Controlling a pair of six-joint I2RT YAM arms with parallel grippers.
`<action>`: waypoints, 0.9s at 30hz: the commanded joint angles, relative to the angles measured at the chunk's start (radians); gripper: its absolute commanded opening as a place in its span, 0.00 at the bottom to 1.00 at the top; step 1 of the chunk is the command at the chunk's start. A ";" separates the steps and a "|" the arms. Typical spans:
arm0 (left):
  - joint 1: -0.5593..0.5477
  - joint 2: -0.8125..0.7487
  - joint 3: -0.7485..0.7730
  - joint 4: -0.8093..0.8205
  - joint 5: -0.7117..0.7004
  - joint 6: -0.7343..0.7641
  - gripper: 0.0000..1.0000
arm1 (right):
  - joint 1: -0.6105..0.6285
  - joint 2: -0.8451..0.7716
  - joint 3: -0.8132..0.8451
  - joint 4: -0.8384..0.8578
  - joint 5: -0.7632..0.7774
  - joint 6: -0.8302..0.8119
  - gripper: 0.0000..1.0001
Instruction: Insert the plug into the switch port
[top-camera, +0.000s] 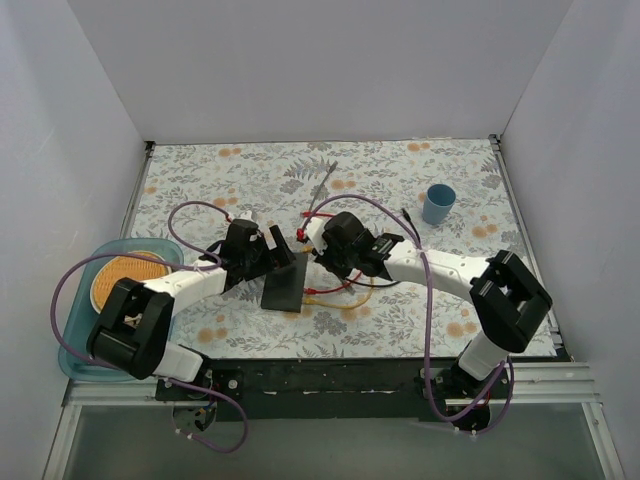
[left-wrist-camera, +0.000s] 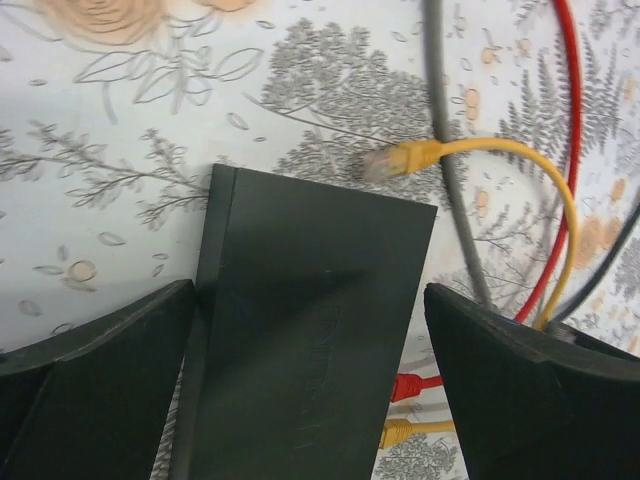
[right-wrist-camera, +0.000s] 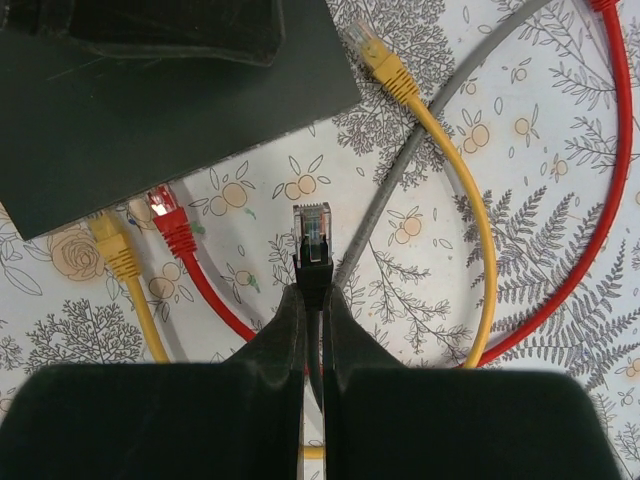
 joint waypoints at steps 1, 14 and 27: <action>0.002 -0.005 -0.003 0.156 0.153 0.020 0.98 | 0.006 0.029 0.041 0.008 -0.017 -0.027 0.01; 0.002 -0.122 -0.021 0.103 0.069 0.129 0.98 | 0.008 0.072 0.041 -0.042 -0.043 -0.045 0.01; 0.020 -0.196 -0.130 0.100 0.059 0.128 0.98 | 0.034 0.153 0.092 -0.111 0.017 -0.088 0.01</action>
